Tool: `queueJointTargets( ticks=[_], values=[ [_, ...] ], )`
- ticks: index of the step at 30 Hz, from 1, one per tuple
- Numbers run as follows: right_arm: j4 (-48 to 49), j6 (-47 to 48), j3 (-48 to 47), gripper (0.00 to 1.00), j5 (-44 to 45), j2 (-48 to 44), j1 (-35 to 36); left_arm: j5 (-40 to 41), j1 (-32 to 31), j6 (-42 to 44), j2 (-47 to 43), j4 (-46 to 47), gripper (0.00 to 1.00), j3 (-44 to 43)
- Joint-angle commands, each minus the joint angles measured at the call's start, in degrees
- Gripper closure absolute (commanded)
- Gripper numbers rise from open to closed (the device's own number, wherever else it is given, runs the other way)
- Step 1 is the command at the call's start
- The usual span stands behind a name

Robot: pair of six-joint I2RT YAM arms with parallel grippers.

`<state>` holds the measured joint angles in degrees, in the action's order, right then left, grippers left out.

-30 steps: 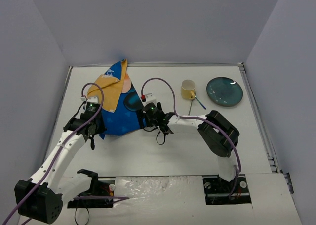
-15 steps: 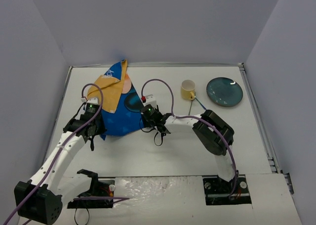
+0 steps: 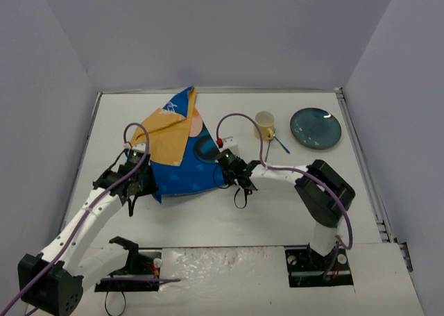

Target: Set the dinner table for one person

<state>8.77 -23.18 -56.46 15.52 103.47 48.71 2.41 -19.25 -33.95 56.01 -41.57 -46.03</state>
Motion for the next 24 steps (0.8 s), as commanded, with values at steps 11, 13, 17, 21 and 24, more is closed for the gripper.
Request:
queueJointTargets(
  ticks=[11,13,17,21,24],
  values=[
    [-8.33,-2.31,11.37,1.0,-1.37,-14.45,-7.31,3.08,-1.49,4.82,7.81,2.51,0.37,-11.74],
    [-8.33,-2.21,11.47,1.0,-1.38,-14.89,-7.49,1.09,-1.42,6.8,12.18,6.07,0.32,-13.12],
    [-8.33,-1.69,11.38,1.0,-1.81,-14.97,-7.49,-1.17,-1.68,9.26,22.04,14.39,0.29,-18.11],
    [-8.24,-1.25,11.37,1.0,-2.26,-15.33,-7.76,-0.97,-3.13,11.98,32.18,15.53,0.27,-28.54],
    [-8.24,-0.98,11.18,1.0,-2.97,-15.96,-8.02,0.98,-5.6,16.0,38.12,15.12,0.25,-33.24]
  ],
)
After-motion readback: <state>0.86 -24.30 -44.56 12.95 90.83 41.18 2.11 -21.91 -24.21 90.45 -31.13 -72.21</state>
